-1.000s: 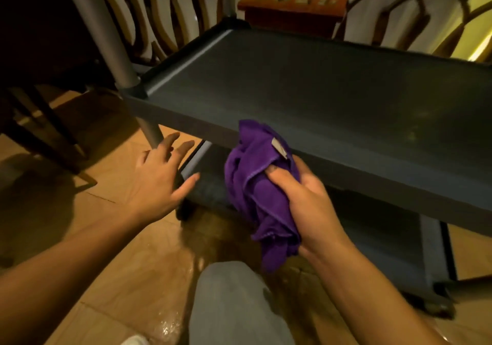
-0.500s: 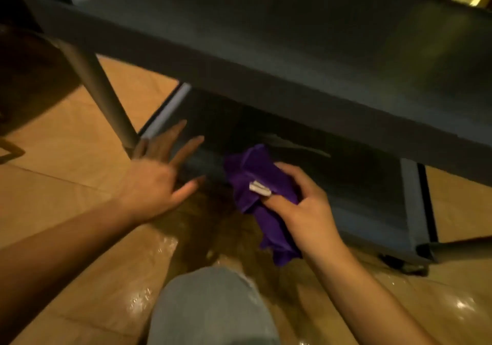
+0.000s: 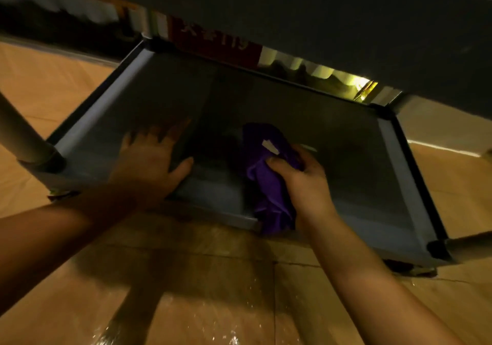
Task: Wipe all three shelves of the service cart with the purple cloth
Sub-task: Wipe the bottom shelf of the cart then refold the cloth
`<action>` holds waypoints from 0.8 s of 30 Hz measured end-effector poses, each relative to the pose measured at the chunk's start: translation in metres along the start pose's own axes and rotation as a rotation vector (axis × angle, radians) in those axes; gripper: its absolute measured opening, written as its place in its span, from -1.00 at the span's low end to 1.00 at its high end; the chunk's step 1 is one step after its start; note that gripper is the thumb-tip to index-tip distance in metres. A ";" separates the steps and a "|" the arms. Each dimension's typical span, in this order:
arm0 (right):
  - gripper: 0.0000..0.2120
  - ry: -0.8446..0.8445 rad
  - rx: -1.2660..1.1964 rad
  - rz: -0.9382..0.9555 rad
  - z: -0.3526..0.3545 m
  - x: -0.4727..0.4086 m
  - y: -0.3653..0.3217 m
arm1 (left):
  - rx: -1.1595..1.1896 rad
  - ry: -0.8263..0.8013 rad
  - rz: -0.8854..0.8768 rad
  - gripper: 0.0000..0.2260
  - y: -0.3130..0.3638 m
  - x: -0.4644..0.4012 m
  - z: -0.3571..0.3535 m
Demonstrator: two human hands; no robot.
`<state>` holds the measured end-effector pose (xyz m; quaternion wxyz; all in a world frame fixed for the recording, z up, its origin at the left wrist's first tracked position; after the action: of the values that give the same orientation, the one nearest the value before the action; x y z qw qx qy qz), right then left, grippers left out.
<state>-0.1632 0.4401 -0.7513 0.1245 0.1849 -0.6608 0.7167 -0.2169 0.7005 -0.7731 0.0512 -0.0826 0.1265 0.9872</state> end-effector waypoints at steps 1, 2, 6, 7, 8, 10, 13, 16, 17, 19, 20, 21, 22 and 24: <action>-0.72 0.008 0.000 0.000 -0.002 -0.008 0.000 | 0.006 -0.003 -0.004 -0.24 0.001 -0.004 -0.004; -0.72 0.018 0.004 -0.001 -0.004 -0.015 0.000 | 0.010 -0.024 -0.007 -0.21 0.001 -0.008 -0.008; -0.65 0.052 0.096 -0.036 -0.008 -0.027 0.007 | -0.023 -0.074 -0.068 -0.27 0.001 -0.016 -0.019; -0.62 0.073 0.141 -0.034 -0.006 -0.030 0.006 | -0.031 -0.076 -0.084 -0.28 -0.001 -0.017 -0.019; -0.61 0.105 0.181 -0.019 -0.003 -0.034 0.004 | -0.045 -0.078 -0.105 -0.30 -0.004 -0.018 -0.019; -0.65 0.200 0.248 0.026 0.006 -0.048 -0.009 | -0.097 -0.122 -0.167 -0.34 -0.013 -0.019 -0.022; -0.69 0.330 0.285 0.084 0.018 -0.077 -0.039 | -0.153 -0.209 -0.175 -0.36 -0.016 -0.023 -0.031; -0.64 0.392 0.412 0.162 0.019 -0.101 -0.055 | -0.105 -0.193 -0.127 -0.39 -0.004 -0.032 -0.037; -0.61 0.402 0.471 0.186 0.021 -0.105 -0.055 | -0.087 -0.190 -0.123 -0.39 -0.003 -0.034 -0.036; -0.60 0.465 0.634 0.248 0.036 -0.107 -0.048 | -0.038 -0.177 -0.090 -0.38 -0.012 -0.035 -0.031; -0.61 0.526 0.768 0.294 0.049 -0.107 -0.044 | -0.016 -0.173 -0.065 -0.35 -0.021 -0.033 -0.029; -0.63 0.590 0.904 0.329 0.064 -0.107 -0.040 | 0.001 -0.183 -0.035 -0.32 -0.032 -0.029 -0.026; -0.65 0.646 1.009 0.352 0.081 -0.108 -0.035 | 0.004 -0.211 -0.002 -0.29 -0.044 -0.023 -0.025; -0.66 0.731 1.000 0.333 0.115 -0.112 -0.024 | -0.023 -0.312 0.078 -0.24 -0.063 -0.008 -0.028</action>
<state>-0.0404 0.3358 -0.7710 0.1275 -0.1405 -0.1816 0.9649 -0.1971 0.7533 -0.8136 0.0309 0.0762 0.1088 0.9907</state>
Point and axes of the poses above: each hand's wrist, its own x-axis away from the middle knuckle, its own z-axis out of the back of the hand, y = z × x, the point moved 3 cm from there along -x, towards the middle knuckle, and after that the axes turned 15 degrees about -z, right-handed, at the moved point
